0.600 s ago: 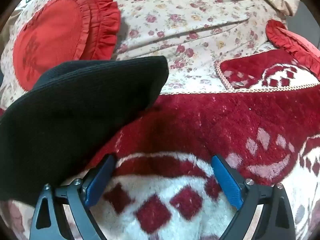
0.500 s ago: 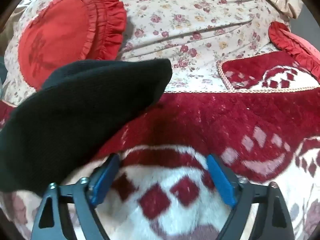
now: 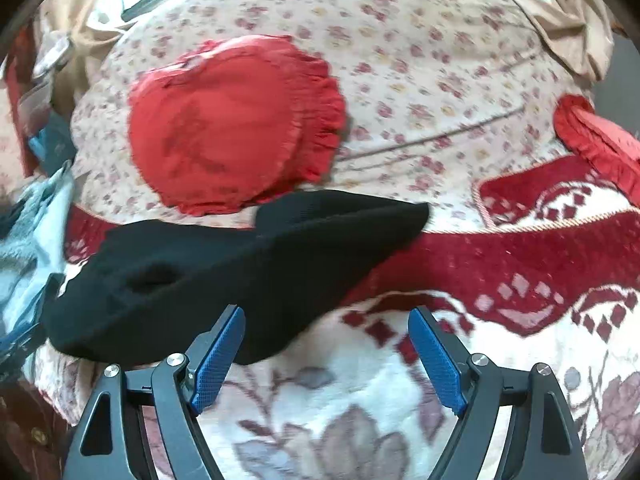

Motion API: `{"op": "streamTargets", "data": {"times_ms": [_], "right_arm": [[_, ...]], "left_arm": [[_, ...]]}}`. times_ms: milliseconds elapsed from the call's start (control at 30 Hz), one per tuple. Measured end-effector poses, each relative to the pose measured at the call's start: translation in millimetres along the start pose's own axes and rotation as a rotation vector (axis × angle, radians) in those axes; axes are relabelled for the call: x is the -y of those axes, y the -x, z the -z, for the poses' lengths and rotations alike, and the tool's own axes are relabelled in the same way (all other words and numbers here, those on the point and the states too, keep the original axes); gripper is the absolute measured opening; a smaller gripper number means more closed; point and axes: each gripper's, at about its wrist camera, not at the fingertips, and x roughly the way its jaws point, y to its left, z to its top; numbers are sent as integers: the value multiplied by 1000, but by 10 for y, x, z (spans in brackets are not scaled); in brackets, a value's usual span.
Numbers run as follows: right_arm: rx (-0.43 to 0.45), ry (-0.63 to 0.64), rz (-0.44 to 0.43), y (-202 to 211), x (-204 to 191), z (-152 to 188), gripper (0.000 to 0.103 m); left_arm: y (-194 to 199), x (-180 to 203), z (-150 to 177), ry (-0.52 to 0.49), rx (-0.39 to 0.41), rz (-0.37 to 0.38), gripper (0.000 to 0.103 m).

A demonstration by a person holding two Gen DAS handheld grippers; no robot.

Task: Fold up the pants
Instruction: 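Move both grippers toward the crumpled black pants on the bedspread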

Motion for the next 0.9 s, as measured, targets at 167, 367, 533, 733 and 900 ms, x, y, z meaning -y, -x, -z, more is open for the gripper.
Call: {"op": "streamTargets", "data": {"times_ms": [167, 367, 533, 733, 900], "right_arm": [[1, 28, -27, 29, -259, -1, 83], [-6, 39, -38, 49, -455, 6, 83], [-10, 63, -44, 76, -523, 19, 83], [-16, 70, -50, 65, -569, 24, 83], [-23, 86, -61, 57, -598, 33, 83]], "left_arm": [[53, -8, 36, -2, 5, -3, 54], [87, -14, 57, -2, 8, 1, 54], [86, -27, 71, 1, 4, 5, 54], [70, -45, 82, 11, -7, 9, 54], [39, -41, 78, 12, -17, 11, 54]]}}
